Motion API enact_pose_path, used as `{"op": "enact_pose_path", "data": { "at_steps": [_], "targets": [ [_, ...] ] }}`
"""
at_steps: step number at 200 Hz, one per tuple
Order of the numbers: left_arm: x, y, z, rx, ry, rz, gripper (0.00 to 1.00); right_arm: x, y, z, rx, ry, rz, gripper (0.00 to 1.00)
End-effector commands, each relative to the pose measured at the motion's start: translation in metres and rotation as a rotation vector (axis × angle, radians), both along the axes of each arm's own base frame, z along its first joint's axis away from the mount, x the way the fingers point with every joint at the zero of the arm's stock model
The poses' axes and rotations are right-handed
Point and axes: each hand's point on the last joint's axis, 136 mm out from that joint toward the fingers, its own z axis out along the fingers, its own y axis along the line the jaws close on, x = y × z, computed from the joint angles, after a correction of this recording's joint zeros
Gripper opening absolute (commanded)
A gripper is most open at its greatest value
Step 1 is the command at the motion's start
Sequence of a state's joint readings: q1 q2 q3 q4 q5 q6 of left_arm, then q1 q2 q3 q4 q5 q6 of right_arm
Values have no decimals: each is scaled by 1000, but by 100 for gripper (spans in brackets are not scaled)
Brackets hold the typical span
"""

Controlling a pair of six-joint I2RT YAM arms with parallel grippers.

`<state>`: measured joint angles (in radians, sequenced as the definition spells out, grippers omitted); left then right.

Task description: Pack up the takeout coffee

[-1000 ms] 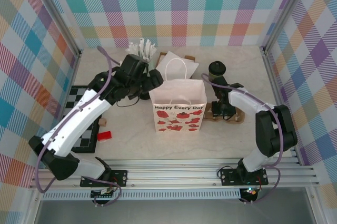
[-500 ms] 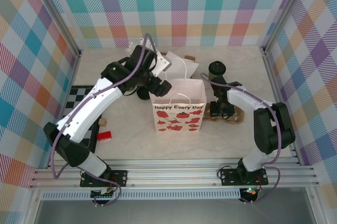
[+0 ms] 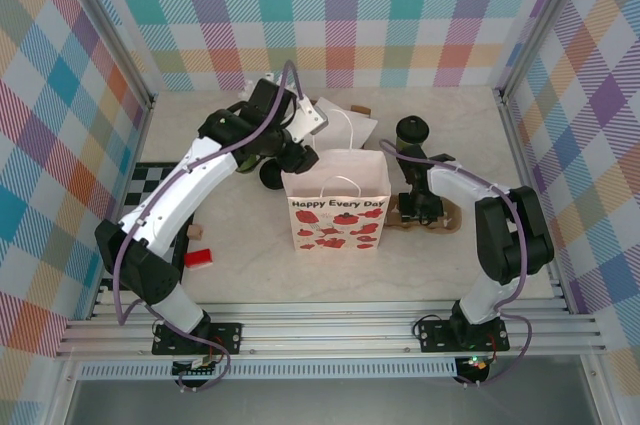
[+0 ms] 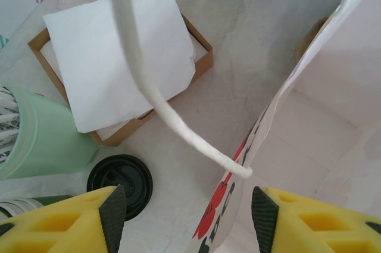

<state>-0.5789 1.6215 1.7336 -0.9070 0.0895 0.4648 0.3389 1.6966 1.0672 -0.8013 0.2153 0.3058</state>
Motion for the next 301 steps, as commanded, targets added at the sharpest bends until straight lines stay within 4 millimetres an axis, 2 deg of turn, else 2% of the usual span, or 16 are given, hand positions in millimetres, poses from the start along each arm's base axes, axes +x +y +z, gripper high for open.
{"op": "enact_pose_path", "data": {
  "at_steps": [1, 46, 59, 74, 92, 132, 167, 214, 239, 262, 301],
  "targets": [
    [-5, 3, -1, -21, 3, -5, 58, 8, -3, 9, -10, -38, -9, 34],
    [-8, 2, -9, -9, 34, -23, 55, 7, -12, 36, -38, -123, 11, 27],
    [-8, 1, -8, -6, 37, -32, 46, 6, -18, 48, -59, -155, 15, 25],
    [-6, 2, -6, -3, 32, -27, 29, 4, -24, 61, -79, -187, 17, 24],
    [-4, 3, -2, -11, 19, -20, 14, 1, -28, 74, -85, -216, 12, 22],
    [-5, 12, 11, -58, -12, 69, 0, 1, -26, 113, -39, -313, -4, 19],
    [-16, 14, 20, -188, 91, 221, 0, 2, -24, 147, -6, -391, -4, 15],
    [-35, 9, 7, -305, 249, 375, 4, 7, -19, 182, 48, -469, -26, 13],
    [-44, 8, 1, -295, 300, 365, 6, 11, -12, 197, 92, -489, -26, 14],
    [-47, 9, -1, -274, 289, 325, 15, 14, -8, 211, 115, -511, -25, 14],
    [-46, 8, 8, -259, 231, 253, 24, 18, -6, 232, 136, -556, -21, 14]
  ]
}}
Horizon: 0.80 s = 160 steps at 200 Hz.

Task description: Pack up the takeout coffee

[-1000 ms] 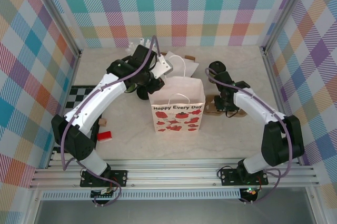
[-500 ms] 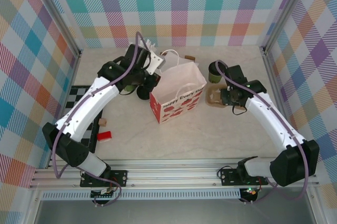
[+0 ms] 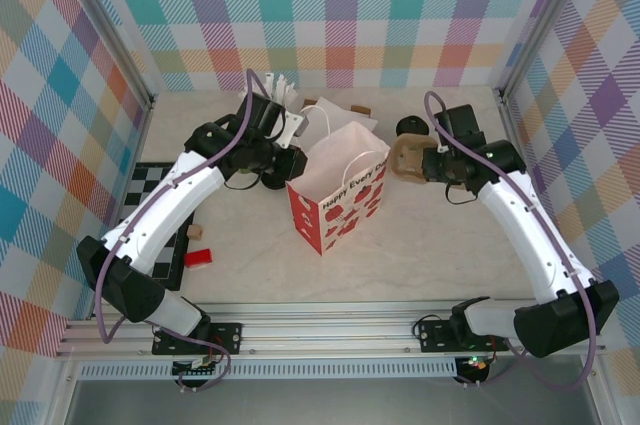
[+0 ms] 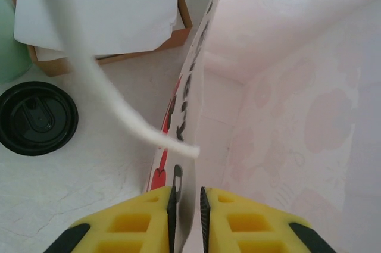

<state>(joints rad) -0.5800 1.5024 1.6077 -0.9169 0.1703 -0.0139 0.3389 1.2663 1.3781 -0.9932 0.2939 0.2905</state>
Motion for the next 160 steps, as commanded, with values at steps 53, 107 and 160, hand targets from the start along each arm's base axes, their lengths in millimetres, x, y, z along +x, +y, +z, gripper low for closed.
{"op": "enact_pose_path", "data": {
  "at_steps": [53, 107, 160],
  "targets": [
    [-2, 9, 44, -93, -124, -67, 56, 6, 44, 58, 208, -63, 161, 15],
    [11, 20, 75, -275, -136, 126, 100, 29, 83, 116, 337, -162, 322, 13],
    [11, 43, 98, -435, -215, 341, 100, 36, 142, 166, 572, -195, 580, 2]
  ]
}}
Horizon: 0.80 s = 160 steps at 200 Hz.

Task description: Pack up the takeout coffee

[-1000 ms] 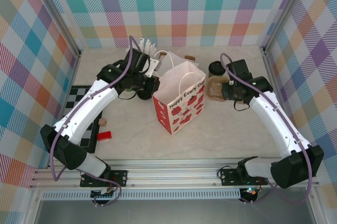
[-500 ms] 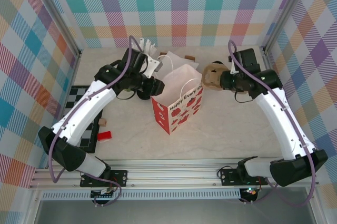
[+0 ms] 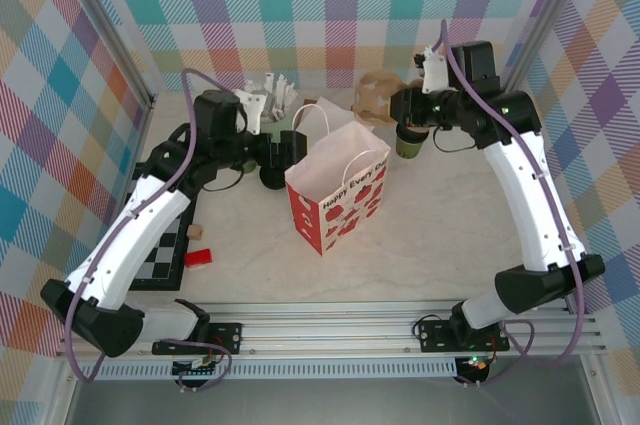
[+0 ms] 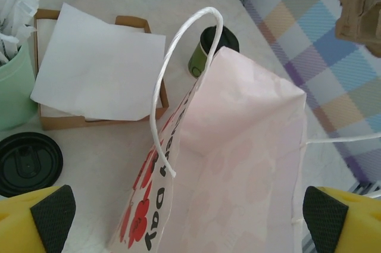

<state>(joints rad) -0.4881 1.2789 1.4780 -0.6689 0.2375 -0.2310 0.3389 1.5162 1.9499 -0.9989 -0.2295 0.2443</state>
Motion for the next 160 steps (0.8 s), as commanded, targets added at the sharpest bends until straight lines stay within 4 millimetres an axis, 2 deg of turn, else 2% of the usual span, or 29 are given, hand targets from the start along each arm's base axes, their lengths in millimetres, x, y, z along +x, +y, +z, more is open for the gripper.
{"op": "enact_pose_path", "data": {
  "at_steps": [1, 13, 28, 43, 79, 94, 115, 136, 160],
  "targets": [
    [8, 18, 23, -118, -49, 163, 100, -6, 34, 28, 134, -29, 196, 2],
    [8, 21, 20, -146, -37, 197, 100, -10, 49, 34, 188, -7, 279, 1],
    [8, 16, 16, -162, -2, 183, 100, -20, 67, 37, 241, 36, 388, 1],
    [13, 12, 10, -158, 31, 181, 100, -25, 81, 32, 268, 100, 447, 1],
    [31, -2, 5, -160, 50, 157, 100, -23, 91, 12, 282, 202, 455, 1],
    [42, -8, 5, -163, 53, 143, 95, -29, 96, 8, 310, 241, 493, 2],
    [57, -16, 2, -169, 63, 125, 81, -30, 96, -8, 306, 297, 493, 2],
    [72, -13, -6, -152, 78, 153, 55, -35, 95, -22, 301, 330, 495, 2],
    [76, -16, -5, -168, 87, 111, 30, -43, 95, -37, 297, 399, 521, 3]
  ]
}}
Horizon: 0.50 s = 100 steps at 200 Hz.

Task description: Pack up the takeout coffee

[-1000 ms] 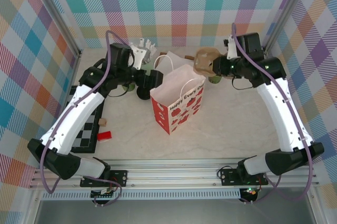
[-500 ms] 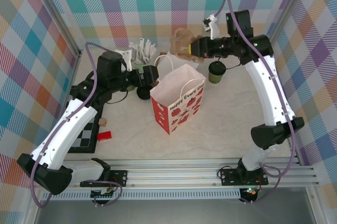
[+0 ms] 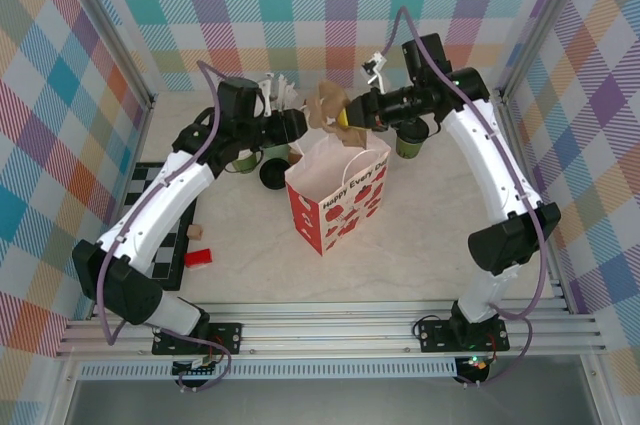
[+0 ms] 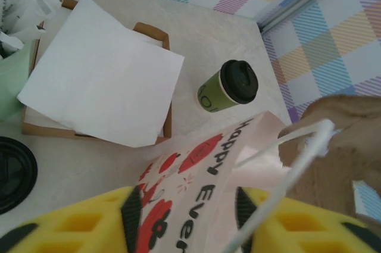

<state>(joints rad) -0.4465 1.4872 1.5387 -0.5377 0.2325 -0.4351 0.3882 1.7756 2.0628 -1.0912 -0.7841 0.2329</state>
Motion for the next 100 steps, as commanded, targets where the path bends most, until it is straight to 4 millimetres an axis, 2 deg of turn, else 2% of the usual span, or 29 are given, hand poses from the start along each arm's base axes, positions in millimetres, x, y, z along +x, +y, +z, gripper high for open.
{"op": "enact_pose_path", "data": {
  "at_steps": [1, 22, 39, 66, 100],
  "targets": [
    [9, -3, 22, -48, -50, -37, 28, -19, 1, -2, 22, 47, 70, 3],
    [8, -5, 24, -23, -54, -73, 11, -26, 0, -19, -18, 89, 78, 2],
    [7, -6, 24, 2, -49, -99, 0, -33, -2, -27, -38, 111, 81, 3],
    [5, -7, 25, 21, -38, -133, 0, -43, -10, -49, -150, 138, 47, 3],
    [3, -10, 28, 14, -21, -182, 0, -59, -17, -65, -274, 167, 4, 4]
  ]
}}
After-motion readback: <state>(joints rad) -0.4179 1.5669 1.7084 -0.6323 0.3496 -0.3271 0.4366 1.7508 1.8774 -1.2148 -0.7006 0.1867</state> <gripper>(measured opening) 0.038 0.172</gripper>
